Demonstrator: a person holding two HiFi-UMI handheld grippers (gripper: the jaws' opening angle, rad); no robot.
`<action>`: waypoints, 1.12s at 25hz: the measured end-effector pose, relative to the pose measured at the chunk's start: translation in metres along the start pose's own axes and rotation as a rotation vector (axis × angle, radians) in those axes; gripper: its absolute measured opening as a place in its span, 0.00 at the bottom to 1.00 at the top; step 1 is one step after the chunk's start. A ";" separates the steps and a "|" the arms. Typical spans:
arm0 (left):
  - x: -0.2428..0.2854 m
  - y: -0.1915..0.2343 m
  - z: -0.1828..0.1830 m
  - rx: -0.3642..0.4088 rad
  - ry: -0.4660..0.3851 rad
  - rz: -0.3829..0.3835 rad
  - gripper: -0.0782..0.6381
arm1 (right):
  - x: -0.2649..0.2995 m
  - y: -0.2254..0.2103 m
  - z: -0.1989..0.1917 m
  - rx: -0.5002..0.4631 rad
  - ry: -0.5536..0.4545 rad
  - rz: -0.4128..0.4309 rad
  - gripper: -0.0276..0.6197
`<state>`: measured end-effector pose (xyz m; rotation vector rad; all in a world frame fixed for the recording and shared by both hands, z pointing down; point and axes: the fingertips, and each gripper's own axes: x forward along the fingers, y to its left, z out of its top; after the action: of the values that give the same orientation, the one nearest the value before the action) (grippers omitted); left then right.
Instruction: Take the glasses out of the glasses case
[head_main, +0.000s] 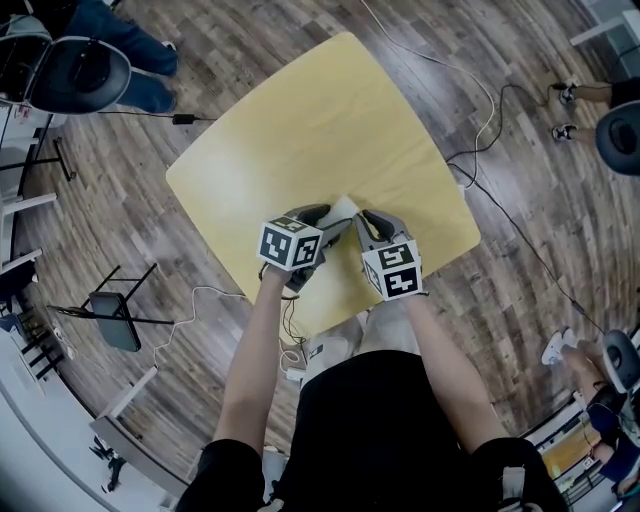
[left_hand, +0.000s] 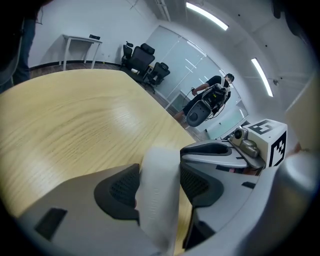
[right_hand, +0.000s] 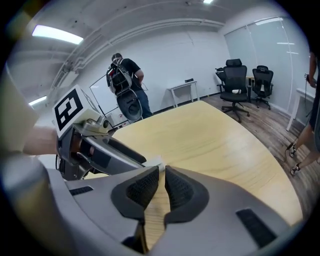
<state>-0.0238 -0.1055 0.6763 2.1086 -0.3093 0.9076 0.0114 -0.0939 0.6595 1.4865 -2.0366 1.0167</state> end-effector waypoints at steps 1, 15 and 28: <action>0.000 0.000 0.000 -0.003 -0.001 -0.005 0.48 | 0.000 0.001 0.000 -0.020 0.001 -0.004 0.12; -0.003 -0.001 0.001 0.006 0.005 -0.033 0.46 | 0.001 0.004 0.000 -0.112 0.041 -0.038 0.11; -0.006 0.005 -0.001 -0.060 -0.001 -0.082 0.46 | 0.012 -0.014 -0.038 -0.046 0.139 -0.056 0.07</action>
<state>-0.0306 -0.1088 0.6757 2.0517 -0.2459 0.8397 0.0174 -0.0750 0.6972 1.4011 -1.8992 1.0147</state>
